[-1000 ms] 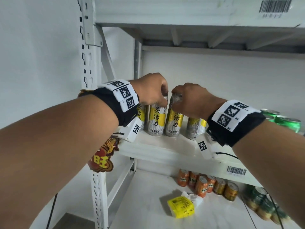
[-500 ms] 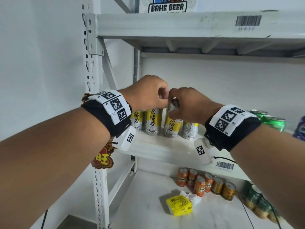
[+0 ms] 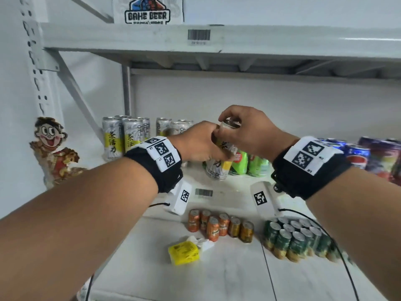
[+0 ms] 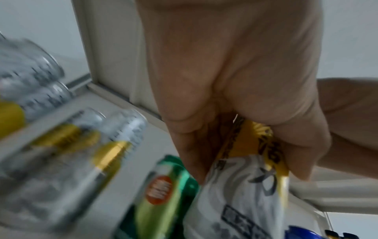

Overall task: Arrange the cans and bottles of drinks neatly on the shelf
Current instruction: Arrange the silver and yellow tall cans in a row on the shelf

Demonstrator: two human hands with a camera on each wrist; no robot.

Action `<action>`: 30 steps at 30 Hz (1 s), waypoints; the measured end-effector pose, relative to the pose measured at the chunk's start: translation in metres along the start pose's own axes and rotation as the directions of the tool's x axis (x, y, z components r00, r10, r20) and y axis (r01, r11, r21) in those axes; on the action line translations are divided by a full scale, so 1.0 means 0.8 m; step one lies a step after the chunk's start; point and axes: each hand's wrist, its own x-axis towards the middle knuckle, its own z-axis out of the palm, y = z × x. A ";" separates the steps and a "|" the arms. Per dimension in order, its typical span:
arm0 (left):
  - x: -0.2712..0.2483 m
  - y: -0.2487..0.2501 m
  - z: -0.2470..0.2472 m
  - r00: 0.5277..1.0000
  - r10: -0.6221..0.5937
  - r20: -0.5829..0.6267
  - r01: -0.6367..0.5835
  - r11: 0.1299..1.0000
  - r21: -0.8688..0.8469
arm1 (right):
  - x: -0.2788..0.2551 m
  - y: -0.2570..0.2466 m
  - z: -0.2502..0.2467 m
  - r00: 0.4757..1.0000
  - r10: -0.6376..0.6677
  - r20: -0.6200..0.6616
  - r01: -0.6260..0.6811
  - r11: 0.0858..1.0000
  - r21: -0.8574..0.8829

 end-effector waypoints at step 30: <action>0.096 0.048 0.261 0.996 -0.084 -0.008 0.072 0.895 -0.441 | -0.127 0.262 -0.076 0.920 0.346 0.184 -0.368 0.603 0.708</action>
